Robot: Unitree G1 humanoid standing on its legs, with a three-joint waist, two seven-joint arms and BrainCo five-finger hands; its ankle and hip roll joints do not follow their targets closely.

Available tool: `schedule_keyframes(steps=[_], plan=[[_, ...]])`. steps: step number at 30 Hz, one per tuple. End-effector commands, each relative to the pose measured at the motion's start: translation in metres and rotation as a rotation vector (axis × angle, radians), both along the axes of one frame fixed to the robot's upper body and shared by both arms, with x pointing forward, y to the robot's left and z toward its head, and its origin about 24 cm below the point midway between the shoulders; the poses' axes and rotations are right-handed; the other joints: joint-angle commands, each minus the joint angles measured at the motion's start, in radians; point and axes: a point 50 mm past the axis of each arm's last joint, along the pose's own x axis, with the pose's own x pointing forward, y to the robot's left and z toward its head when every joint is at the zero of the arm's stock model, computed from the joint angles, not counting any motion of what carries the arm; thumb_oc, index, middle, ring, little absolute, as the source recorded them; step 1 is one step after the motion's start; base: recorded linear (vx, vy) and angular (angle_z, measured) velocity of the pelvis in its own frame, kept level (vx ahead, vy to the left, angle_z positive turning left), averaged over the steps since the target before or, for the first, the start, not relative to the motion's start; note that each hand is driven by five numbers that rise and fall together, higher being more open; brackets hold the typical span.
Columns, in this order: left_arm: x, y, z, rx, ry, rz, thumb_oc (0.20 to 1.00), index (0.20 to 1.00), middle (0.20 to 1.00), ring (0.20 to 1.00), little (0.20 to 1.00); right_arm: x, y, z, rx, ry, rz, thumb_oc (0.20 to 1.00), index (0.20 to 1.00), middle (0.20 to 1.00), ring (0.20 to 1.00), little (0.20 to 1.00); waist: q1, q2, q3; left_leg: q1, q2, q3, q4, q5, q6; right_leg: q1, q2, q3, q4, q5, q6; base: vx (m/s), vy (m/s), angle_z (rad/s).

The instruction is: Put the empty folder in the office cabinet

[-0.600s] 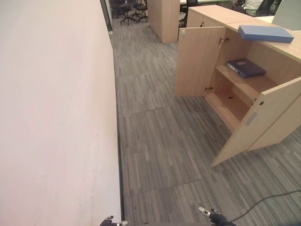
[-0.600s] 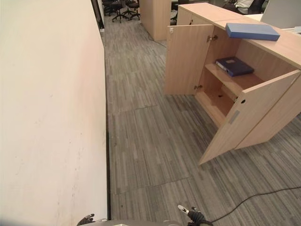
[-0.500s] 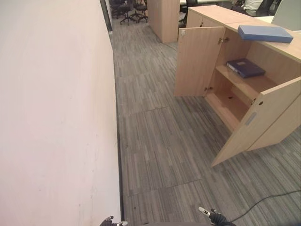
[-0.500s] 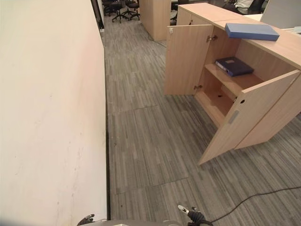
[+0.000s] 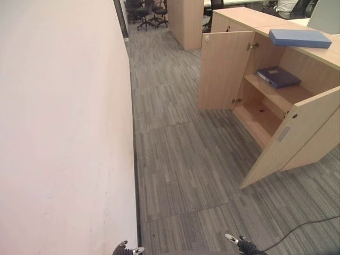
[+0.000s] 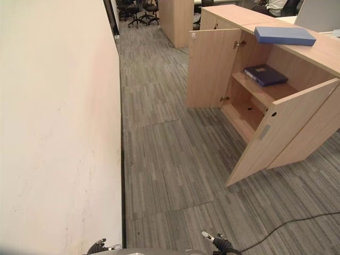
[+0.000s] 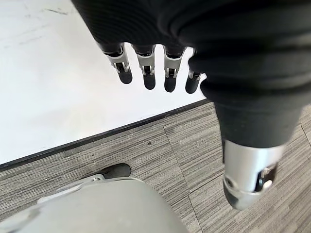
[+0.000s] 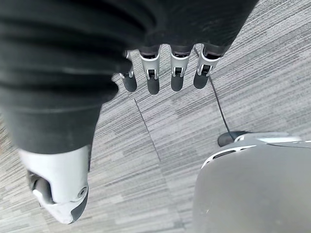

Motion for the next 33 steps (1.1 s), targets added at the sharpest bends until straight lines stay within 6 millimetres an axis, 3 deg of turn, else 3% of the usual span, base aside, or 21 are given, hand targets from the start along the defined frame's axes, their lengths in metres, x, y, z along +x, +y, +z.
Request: schedule_keyframes(steps=[1,12,33], plan=[[0.021,-0.010,0.002,-0.025,-0.065,0.029,1.000,1.000,1.000,1.000,1.000,0.013,0.008,0.000,0.007,-0.030,0.006,1.000,1.000,1.000,1.000,1.000,-0.009,-0.041,0.010,0.033,-0.021,0.019,-0.020,-0.093,-0.018,0.082,-0.032,-0.044,-0.253,0.201,0.104,0.00,0.000,0.00],[-0.002,-0.012,-0.005,-0.110,0.032,0.113,1.000,1.000,1.000,1.000,1.000,0.009,0.006,-0.001,0.019,-0.002,0.017,1.000,1.000,1.000,1.000,1.000,-0.017,-0.033,0.003,0.035,-0.021,0.025,-0.020,-0.095,-0.017,0.081,-0.032,-0.039,-0.253,0.203,0.104,0.00,0.000,0.00],[-0.002,-0.006,-0.004,-0.081,0.044,0.069,1.000,1.000,1.000,1.000,1.000,0.009,0.003,0.000,0.003,0.013,0.050,1.000,1.000,1.000,1.000,1.000,-0.015,-0.036,0.006,0.038,-0.019,0.023,-0.020,-0.100,-0.019,0.083,-0.031,-0.042,-0.253,0.200,0.104,0.00,0.000,0.00]])
